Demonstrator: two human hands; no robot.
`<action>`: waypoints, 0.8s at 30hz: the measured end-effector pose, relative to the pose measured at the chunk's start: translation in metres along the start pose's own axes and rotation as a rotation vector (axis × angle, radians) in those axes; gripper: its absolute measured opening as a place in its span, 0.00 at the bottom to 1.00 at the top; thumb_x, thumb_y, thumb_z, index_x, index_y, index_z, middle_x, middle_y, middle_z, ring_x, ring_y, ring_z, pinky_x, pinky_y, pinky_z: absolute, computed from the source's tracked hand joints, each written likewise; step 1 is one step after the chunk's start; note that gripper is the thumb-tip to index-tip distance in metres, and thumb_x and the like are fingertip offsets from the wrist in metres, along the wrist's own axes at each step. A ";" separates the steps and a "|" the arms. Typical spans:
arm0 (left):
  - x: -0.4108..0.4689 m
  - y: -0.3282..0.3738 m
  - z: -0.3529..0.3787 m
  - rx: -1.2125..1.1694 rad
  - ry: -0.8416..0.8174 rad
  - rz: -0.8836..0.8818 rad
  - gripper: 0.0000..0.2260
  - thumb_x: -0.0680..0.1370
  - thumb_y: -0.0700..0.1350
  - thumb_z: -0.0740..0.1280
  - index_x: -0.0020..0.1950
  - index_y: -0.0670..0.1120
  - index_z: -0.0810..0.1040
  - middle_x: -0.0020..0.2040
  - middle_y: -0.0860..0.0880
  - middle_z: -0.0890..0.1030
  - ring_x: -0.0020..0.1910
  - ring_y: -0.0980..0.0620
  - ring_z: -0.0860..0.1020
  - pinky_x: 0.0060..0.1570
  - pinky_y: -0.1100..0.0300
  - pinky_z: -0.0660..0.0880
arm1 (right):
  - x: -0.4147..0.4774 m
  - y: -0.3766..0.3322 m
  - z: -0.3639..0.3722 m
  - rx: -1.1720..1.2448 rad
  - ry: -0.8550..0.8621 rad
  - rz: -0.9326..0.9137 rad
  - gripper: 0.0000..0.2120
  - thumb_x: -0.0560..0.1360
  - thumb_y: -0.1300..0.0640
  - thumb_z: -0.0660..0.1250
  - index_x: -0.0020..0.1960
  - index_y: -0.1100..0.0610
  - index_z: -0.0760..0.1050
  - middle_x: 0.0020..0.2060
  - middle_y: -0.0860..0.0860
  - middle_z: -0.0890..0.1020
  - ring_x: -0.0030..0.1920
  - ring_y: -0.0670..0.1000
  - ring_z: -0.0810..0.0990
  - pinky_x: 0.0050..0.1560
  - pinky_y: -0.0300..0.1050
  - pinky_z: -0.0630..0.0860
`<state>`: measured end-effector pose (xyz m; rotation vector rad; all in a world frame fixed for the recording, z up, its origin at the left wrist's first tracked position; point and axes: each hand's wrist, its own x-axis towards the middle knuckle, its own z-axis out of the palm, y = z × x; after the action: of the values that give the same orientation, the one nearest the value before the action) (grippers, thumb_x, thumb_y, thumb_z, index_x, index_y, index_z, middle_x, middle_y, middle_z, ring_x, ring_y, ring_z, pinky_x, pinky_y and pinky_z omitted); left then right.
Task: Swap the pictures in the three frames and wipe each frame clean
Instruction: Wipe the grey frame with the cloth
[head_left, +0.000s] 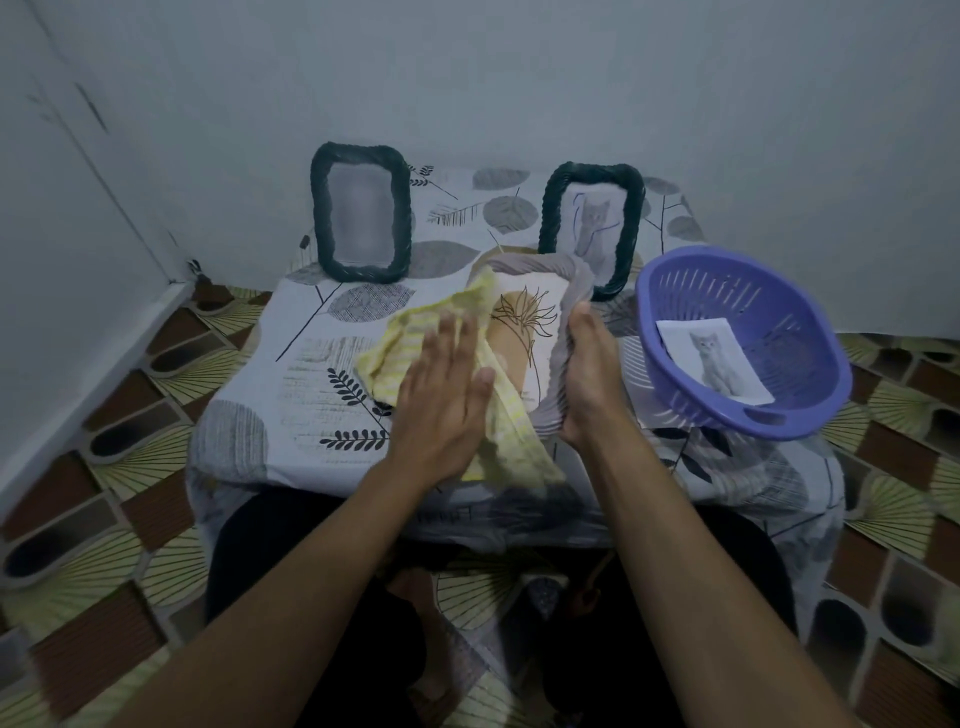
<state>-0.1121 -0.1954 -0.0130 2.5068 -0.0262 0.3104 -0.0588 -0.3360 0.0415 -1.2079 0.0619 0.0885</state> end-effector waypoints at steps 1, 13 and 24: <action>0.004 -0.001 -0.002 -0.038 0.019 -0.024 0.30 0.81 0.63 0.39 0.80 0.55 0.36 0.82 0.52 0.39 0.80 0.53 0.40 0.78 0.51 0.43 | -0.001 0.001 0.000 -0.013 -0.014 -0.008 0.18 0.86 0.53 0.52 0.64 0.61 0.75 0.56 0.57 0.84 0.58 0.52 0.83 0.63 0.52 0.78; 0.039 0.008 -0.050 -0.382 0.188 -0.181 0.24 0.86 0.56 0.48 0.82 0.57 0.46 0.80 0.51 0.59 0.78 0.57 0.58 0.76 0.58 0.56 | -0.017 0.006 0.010 -0.146 -0.202 -0.030 0.19 0.86 0.55 0.52 0.70 0.64 0.71 0.57 0.50 0.82 0.51 0.37 0.82 0.54 0.33 0.78; -0.009 0.015 -0.023 -0.513 0.011 -0.283 0.20 0.86 0.53 0.50 0.75 0.48 0.62 0.53 0.65 0.72 0.60 0.59 0.70 0.47 0.68 0.63 | 0.004 0.002 0.003 0.004 0.021 -0.026 0.20 0.83 0.49 0.56 0.67 0.61 0.74 0.62 0.58 0.81 0.65 0.57 0.79 0.70 0.59 0.71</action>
<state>-0.1277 -0.1946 0.0119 1.9670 0.2244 0.1716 -0.0554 -0.3322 0.0409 -1.2053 0.0646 0.0536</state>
